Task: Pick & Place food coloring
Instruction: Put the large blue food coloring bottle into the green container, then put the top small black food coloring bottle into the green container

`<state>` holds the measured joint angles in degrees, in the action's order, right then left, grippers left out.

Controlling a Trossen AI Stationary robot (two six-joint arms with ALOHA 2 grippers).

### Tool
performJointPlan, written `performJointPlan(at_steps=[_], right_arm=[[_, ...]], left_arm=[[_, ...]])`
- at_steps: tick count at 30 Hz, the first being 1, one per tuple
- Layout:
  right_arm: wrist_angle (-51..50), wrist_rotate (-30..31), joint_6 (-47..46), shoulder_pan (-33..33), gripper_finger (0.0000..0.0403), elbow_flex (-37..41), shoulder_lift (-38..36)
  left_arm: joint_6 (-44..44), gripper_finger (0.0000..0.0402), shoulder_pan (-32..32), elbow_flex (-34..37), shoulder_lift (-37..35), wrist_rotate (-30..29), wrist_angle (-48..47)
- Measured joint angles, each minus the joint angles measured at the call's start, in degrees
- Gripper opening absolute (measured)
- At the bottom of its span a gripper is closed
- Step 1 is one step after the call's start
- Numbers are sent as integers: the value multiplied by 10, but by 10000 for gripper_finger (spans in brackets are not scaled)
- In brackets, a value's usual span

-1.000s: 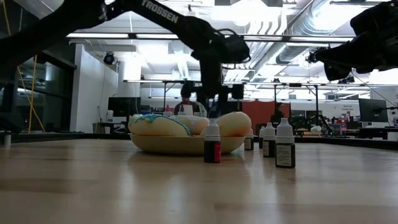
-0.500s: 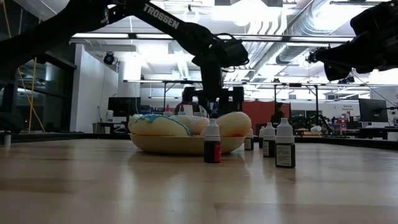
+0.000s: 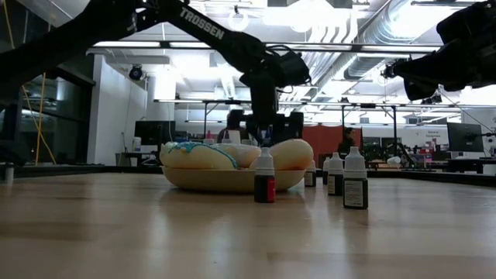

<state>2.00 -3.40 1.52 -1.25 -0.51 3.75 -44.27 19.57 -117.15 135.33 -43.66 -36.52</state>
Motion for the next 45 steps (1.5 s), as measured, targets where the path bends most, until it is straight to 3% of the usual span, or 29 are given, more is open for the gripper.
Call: performJointPlan(at_steps=[9,14,20,28,40,45], right_arm=[[0,0,0,0,0,0,0],[0,0,0,0,0,0,0],[0,0,0,0,0,0,0],[0,0,0,0,0,0,0],[0,0,0,0,0,0,0],[0,0,0,0,0,0,0]], left_arm=[[1,196,0,-1,-1,13,7],[5,222,-1,-1,-1,15,6],[19,224,-1,-2,-1,15,4],[50,225,-2,-55,-2,15,-19],[55,225,-19,-174,-2,8,-152],[59,225,-27,-170,-42,18,-168]])
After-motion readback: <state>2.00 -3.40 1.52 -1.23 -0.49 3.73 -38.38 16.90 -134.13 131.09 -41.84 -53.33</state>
